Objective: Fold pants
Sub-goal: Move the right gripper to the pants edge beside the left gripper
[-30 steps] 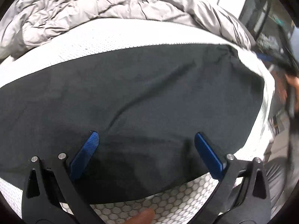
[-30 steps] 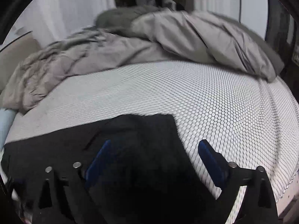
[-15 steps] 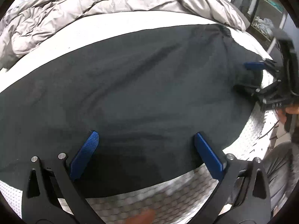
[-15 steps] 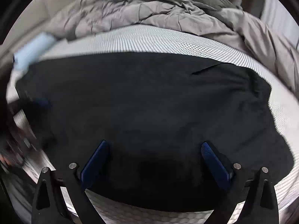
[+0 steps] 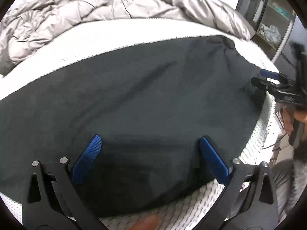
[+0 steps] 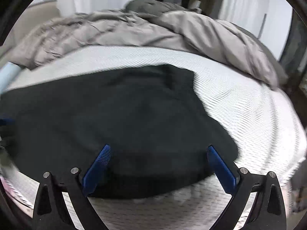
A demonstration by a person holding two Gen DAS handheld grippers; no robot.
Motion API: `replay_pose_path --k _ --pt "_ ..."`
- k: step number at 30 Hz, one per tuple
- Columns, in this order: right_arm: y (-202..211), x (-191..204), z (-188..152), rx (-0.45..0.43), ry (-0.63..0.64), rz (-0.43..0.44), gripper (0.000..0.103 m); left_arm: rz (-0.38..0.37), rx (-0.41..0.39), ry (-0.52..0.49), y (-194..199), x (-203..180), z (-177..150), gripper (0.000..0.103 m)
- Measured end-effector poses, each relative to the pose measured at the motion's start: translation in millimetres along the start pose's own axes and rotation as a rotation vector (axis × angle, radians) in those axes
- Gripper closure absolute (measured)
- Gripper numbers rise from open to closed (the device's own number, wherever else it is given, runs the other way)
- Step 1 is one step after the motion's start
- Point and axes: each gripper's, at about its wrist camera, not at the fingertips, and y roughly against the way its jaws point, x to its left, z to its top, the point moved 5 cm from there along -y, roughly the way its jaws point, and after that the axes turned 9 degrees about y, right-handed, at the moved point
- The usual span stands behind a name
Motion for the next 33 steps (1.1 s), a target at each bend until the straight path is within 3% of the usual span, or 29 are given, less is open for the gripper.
replay_pose_path --k 4,8,14,16,19,21,23,27,30,32,33 --pt "-13.7 41.8 8.3 0.029 0.059 0.142 0.001 0.016 0.03 -0.012 -15.4 -3.4 3.9 0.0" --pt "-31.6 31.4 -6.3 0.088 0.168 0.011 0.002 0.047 0.027 0.019 -12.2 20.0 2.3 0.0" --pt "-19.6 -47.1 -24.3 0.098 -0.029 -0.129 0.002 0.078 -0.003 0.115 5.4 63.7 -0.8 0.001" --pt "-20.8 -60.4 -20.5 0.094 -0.109 -0.124 0.002 0.034 -0.03 0.154 12.1 62.4 9.2 0.001" --pt "-7.1 -53.2 -5.5 0.024 -0.164 -0.122 0.002 -0.011 -0.059 0.15 12.6 45.3 27.8 0.001" --pt "-3.5 -37.3 8.6 -0.021 -0.175 -0.063 0.002 -0.037 -0.05 0.119 2.0 25.4 38.4 0.001" --pt "-8.5 -5.9 25.7 -0.044 -0.152 0.054 0.002 -0.027 -0.019 0.076 -14.9 7.7 40.8 0.001" --pt "-33.4 46.6 36.9 0.006 -0.026 0.156 0.002 0.063 0.045 0.02 -47.3 -5.0 32.4 0.0" --pt "-58.5 56.0 34.0 0.083 0.068 0.11 0.002 0.049 0.04 0.008 -45.6 -4.6 32.1 0.0" --pt "-63.2 40.5 31.3 0.087 0.159 -0.044 0.005 0.038 0.03 0.013 -43.9 2.3 30.5 0.0" --pt "-59.8 31.8 29.3 0.061 0.189 -0.044 0.006 0.03 0.024 0.019 -43.0 6.1 29.2 0.0"
